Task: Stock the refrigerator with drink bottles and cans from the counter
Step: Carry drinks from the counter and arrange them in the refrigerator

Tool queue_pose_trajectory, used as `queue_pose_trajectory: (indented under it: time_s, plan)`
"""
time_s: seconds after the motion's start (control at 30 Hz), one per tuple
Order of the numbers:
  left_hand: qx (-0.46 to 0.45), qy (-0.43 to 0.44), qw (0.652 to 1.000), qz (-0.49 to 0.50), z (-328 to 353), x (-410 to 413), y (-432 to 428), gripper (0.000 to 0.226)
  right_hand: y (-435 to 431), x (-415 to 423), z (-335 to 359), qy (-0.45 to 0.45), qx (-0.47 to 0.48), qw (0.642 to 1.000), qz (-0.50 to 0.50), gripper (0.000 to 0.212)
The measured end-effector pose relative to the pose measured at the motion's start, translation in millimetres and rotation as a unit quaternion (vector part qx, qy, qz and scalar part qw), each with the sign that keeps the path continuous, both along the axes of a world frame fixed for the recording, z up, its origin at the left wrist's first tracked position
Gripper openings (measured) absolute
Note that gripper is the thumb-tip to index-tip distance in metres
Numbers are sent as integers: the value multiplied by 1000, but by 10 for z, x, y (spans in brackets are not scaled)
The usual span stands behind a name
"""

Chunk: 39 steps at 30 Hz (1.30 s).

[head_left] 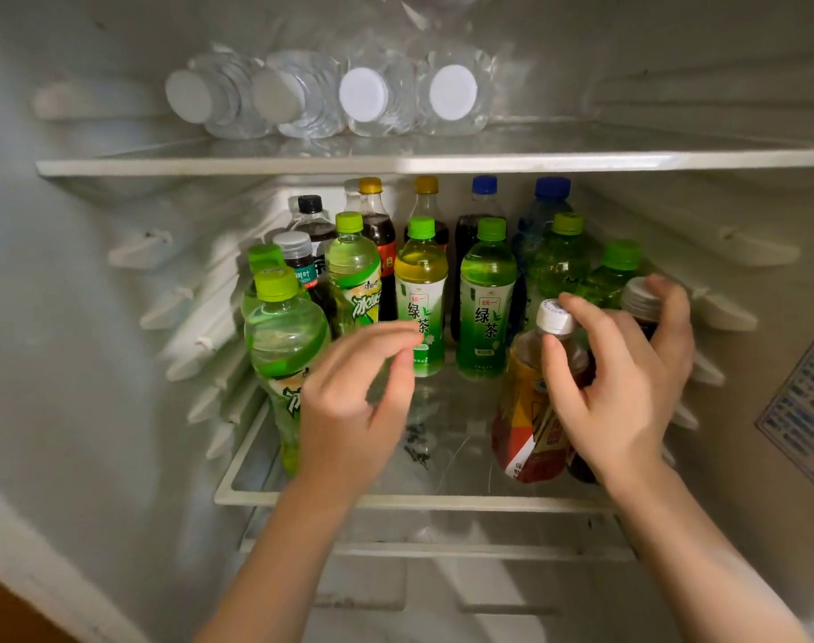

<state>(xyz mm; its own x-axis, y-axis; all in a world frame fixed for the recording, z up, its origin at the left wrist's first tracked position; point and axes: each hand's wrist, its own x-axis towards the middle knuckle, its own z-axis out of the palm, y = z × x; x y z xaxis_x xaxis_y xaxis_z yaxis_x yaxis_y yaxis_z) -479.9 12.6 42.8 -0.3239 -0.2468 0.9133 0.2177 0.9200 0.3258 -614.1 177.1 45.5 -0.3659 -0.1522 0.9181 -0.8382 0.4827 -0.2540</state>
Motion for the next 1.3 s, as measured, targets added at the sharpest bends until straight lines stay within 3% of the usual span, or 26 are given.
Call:
queue_pose_trajectory:
  time_s: [0.1, 0.2, 0.3, 0.37, 0.47, 0.57, 0.63, 0.73, 0.87, 1.0, 1.13, 1.3]
  plan:
    - [-55, 98, 989, 93, 159, 205, -124, 16, 2, 6, 1, -13, 10, 1000, 1, 28]
    - [34, 142, 972, 183, 99, 287, -261, 27, 17, 14, 9, -27, 17, 999, -1, 29]
    - [188, 82, 965, 163, -92, 295, -362, 60, 30, 25, 29, -29, 31, 999, -5, 30]
    - [238, 25, 963, 127, -247, 291, -391, 77, 21, 54, 36, -33, 45, 998, -33, 30]
    - [276, 7, 958, 76, -411, 276, -398, 81, -14, 117, 63, -28, 53, 994, -92, 28]
    - [277, -1, 958, 70, -474, 262, -413, 76, -97, 166, 165, 34, 35, 996, -81, 25]
    - [272, -5, 959, 74, -490, 261, -426, 77, -273, 227, 282, 65, 37, 997, -4, 26]
    - [256, -13, 962, 91, -497, 268, -434, 79, -720, 312, 465, 33, 84, 989, 119, 31]
    - [259, -24, 959, 109, -506, 274, -443, 83, -1392, 211, 665, -33, 260, 963, 59, 50]
    - [251, -38, 959, 128, -517, 279, -449, 84, -1894, 20, 832, -30, 330, 943, 7, 60]
    - [248, -47, 958, 133, -522, 282, -456, 85, -2172, -156, 982, 0, 402, 915, -47, 54]
    - [242, -48, 957, 151, -565, 283, -493, 85, -2175, -215, 1034, 5, 419, 907, 30, 38]
